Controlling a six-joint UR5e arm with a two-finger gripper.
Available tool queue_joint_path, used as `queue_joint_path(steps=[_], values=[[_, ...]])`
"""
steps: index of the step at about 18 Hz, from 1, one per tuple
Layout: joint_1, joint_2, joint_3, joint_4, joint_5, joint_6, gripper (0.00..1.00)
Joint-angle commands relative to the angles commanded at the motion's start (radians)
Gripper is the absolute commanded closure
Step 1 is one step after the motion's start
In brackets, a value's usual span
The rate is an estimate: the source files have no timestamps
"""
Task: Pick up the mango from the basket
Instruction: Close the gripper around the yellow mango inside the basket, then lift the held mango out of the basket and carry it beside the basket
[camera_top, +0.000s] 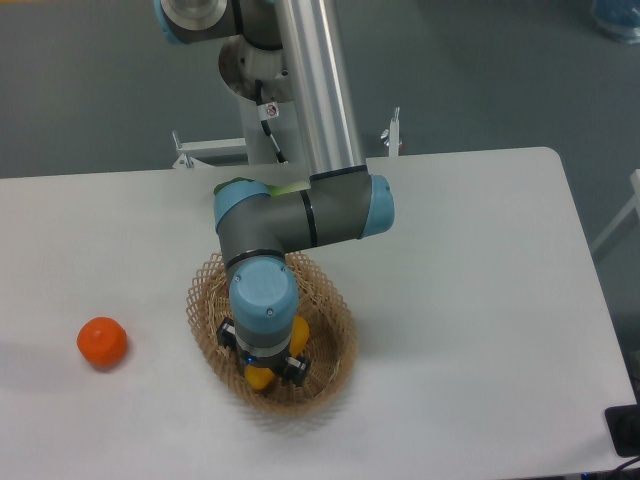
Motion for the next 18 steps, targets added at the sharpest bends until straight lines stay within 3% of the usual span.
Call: queue_joint_path(steps=[10,18], values=[[0.024,0.064,0.006,-0.012,-0.035,0.015,0.75],[0.103,0.100,0.066,-0.012,-0.029,0.032,0.74]])
